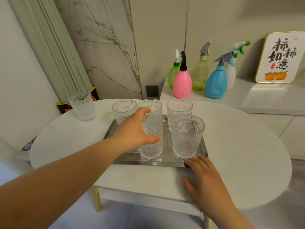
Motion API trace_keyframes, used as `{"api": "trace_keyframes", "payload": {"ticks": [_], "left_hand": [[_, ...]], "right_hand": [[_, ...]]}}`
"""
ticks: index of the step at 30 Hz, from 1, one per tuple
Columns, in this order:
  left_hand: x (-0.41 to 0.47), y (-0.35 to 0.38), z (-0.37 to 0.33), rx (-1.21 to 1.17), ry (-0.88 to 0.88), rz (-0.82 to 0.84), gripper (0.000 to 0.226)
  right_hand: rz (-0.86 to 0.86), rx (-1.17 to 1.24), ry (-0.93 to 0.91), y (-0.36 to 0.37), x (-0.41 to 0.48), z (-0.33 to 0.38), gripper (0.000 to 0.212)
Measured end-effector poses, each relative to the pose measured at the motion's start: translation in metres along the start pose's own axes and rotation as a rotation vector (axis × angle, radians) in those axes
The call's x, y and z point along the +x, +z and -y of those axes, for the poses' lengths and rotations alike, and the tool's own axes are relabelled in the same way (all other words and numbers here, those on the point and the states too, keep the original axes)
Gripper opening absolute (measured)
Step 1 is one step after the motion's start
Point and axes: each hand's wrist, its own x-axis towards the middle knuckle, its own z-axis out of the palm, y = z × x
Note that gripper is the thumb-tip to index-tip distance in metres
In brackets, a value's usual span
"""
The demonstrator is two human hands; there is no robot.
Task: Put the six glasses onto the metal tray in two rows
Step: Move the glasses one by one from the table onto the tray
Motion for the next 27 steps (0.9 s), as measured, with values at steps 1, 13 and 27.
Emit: {"api": "trace_keyframes", "payload": {"ticks": [1, 13, 27], "left_hand": [[0.001, 0.000, -0.001, 0.011, -0.001, 0.008, 0.088], [-0.012, -0.015, 0.010, -0.096, -0.045, -0.029, 0.092], [-0.017, -0.093, 0.151, -0.298, -0.535, -0.535, 0.049]], "right_hand": [[0.001, 0.004, -0.001, 0.000, 0.000, 0.000, 0.046], [-0.203, 0.180, -0.026, -0.003, 0.015, 0.039, 0.025], [0.191, -0.153, -0.305, 0.071, 0.034, 0.129, 0.056]]}}
